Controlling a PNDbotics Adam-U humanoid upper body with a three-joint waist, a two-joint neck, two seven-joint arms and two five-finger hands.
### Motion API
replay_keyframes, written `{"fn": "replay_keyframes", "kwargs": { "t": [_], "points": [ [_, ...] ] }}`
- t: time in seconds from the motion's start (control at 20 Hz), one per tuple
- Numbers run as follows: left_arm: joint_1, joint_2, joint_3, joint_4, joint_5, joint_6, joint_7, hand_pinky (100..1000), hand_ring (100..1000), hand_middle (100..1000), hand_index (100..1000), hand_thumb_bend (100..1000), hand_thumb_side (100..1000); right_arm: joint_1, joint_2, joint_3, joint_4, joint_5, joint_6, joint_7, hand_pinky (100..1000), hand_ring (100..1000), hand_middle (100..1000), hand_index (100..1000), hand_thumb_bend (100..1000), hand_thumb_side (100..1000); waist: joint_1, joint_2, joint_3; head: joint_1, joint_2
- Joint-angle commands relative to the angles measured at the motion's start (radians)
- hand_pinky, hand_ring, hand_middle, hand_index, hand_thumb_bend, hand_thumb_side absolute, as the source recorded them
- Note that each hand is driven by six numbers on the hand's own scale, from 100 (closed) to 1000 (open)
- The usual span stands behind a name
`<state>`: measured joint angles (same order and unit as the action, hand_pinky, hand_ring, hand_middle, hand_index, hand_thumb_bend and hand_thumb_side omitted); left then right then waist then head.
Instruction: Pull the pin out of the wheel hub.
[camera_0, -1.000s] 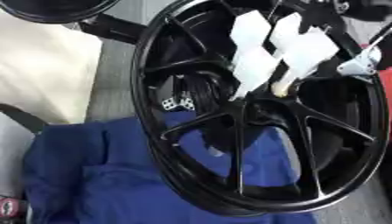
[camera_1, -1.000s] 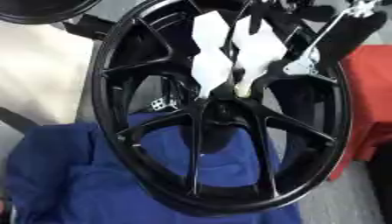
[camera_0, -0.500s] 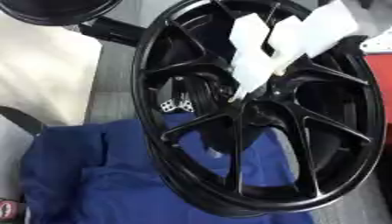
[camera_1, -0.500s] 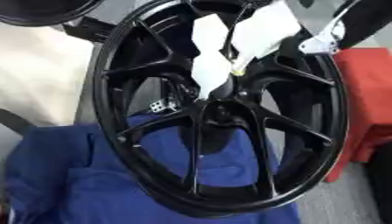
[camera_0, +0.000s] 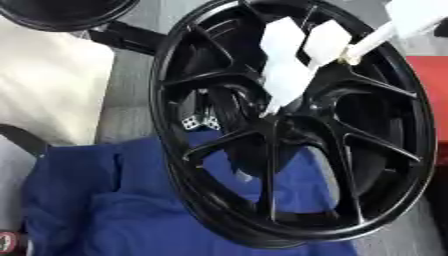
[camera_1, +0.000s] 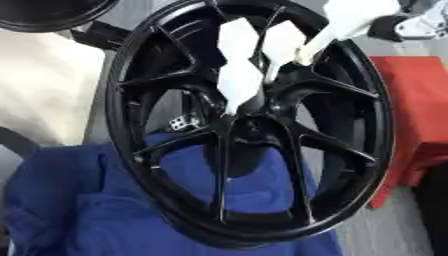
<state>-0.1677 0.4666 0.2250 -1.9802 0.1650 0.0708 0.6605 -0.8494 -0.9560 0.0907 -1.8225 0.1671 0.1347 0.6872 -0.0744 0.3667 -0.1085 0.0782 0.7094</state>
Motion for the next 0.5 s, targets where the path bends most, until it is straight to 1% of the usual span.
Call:
{"fn": "replay_keyframes", "kwargs": {
  "t": [0.05, 0.3, 0.5],
  "points": [
    [-0.003, 0.027, 0.011, -0.02, -0.008, -0.002, 0.005, 777, 726, 692, 725, 555, 559, 0.03, -0.067, -0.081, 0.058, -0.003, 0.011, -0.068, 110, 100, 313, 428, 406, 114, 0.006, -0.031, -0.004, 0.008, -0.006],
    [-0.002, 0.029, 0.013, -0.02, -0.009, -0.004, 0.007, 777, 726, 692, 725, 556, 559, 0.109, -0.094, -0.166, 0.205, 0.055, 0.04, -0.166, 113, 100, 313, 429, 411, 149, 0.014, -0.031, -0.01, 0.014, -0.008],
    [-0.002, 0.03, 0.014, -0.02, -0.01, -0.005, 0.009, 777, 726, 693, 725, 557, 558, 0.148, -0.099, -0.22, 0.336, 0.144, 0.076, -0.247, 118, 100, 322, 435, 414, 183, 0.018, -0.029, -0.011, 0.019, -0.009]
  ]
}}
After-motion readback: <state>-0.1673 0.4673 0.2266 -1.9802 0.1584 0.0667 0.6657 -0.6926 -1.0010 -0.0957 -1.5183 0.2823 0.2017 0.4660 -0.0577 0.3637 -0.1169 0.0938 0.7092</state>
